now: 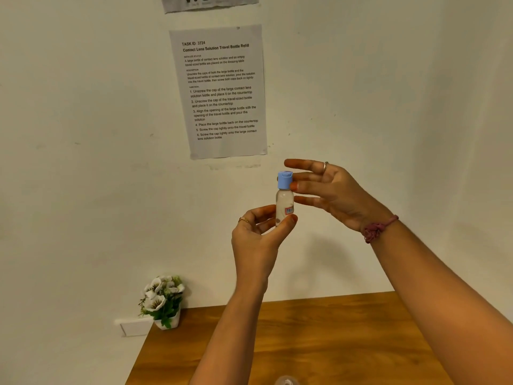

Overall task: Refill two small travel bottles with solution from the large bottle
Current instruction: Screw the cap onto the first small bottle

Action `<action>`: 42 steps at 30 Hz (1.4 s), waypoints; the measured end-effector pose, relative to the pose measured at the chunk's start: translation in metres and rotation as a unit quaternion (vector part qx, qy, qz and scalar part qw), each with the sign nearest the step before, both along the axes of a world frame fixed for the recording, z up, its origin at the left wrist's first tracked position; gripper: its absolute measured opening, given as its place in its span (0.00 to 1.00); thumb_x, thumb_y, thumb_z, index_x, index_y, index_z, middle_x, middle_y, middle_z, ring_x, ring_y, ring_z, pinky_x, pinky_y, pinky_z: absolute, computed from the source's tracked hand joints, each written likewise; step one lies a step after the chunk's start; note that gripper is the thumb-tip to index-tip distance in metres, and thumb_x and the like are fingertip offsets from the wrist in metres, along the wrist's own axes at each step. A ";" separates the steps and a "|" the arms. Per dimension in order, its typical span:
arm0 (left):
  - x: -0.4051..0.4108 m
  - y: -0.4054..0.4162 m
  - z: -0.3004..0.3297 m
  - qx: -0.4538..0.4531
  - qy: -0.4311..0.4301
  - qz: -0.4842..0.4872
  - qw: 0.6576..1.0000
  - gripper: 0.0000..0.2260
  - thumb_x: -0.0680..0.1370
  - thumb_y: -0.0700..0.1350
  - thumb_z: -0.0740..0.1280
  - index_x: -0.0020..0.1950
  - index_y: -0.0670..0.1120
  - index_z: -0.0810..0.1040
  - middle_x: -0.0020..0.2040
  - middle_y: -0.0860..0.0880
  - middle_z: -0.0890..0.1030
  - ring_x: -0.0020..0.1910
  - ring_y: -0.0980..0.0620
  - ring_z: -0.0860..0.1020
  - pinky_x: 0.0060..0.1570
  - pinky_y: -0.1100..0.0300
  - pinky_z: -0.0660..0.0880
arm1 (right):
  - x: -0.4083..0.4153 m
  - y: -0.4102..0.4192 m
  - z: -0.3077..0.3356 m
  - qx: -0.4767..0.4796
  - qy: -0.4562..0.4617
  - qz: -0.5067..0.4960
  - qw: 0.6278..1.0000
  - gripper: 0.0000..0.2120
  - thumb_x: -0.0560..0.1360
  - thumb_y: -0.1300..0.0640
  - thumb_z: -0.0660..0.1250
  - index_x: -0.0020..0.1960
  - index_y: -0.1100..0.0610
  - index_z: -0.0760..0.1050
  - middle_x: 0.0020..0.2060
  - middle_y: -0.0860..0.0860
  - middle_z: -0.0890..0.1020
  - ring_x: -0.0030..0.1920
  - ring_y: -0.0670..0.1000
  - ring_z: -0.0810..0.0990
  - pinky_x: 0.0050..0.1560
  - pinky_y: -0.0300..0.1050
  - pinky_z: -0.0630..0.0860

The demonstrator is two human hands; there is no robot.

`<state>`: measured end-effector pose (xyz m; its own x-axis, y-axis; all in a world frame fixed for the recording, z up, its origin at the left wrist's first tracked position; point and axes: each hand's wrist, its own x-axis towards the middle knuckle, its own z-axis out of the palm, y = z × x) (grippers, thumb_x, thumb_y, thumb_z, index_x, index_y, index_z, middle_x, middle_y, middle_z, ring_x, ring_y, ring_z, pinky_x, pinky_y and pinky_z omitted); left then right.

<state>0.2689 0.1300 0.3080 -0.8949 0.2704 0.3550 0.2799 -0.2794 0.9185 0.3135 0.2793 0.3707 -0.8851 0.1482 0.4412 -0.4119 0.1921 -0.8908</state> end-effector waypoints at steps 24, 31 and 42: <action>0.002 -0.008 -0.004 0.010 -0.008 0.002 1.000 0.17 0.67 0.45 0.78 0.52 0.50 0.78 0.49 0.50 0.83 0.48 0.52 0.83 0.46 0.59 0.80 | -0.006 -0.020 -0.008 -0.087 0.009 -0.031 0.996 0.21 0.65 0.55 0.71 0.57 0.50 0.76 0.47 0.49 0.83 0.54 0.51 0.81 0.58 0.53 0.76; 0.002 -0.009 -0.008 0.002 -0.003 0.000 1.000 0.16 0.67 0.45 0.77 0.51 0.52 0.78 0.48 0.52 0.84 0.46 0.54 0.83 0.44 0.64 0.79 | 0.001 -0.012 -0.011 -0.107 -0.018 0.051 0.993 0.23 0.71 0.51 0.66 0.66 0.54 0.72 0.59 0.51 0.80 0.60 0.51 0.78 0.52 0.47 0.79; -0.002 -0.009 -0.010 0.000 -0.011 -0.004 1.000 0.16 0.67 0.45 0.77 0.51 0.53 0.77 0.49 0.52 0.83 0.47 0.53 0.83 0.46 0.62 0.79 | -0.004 -0.008 -0.015 -0.099 -0.018 0.043 0.994 0.23 0.69 0.48 0.67 0.64 0.51 0.73 0.57 0.48 0.81 0.59 0.50 0.79 0.54 0.49 0.79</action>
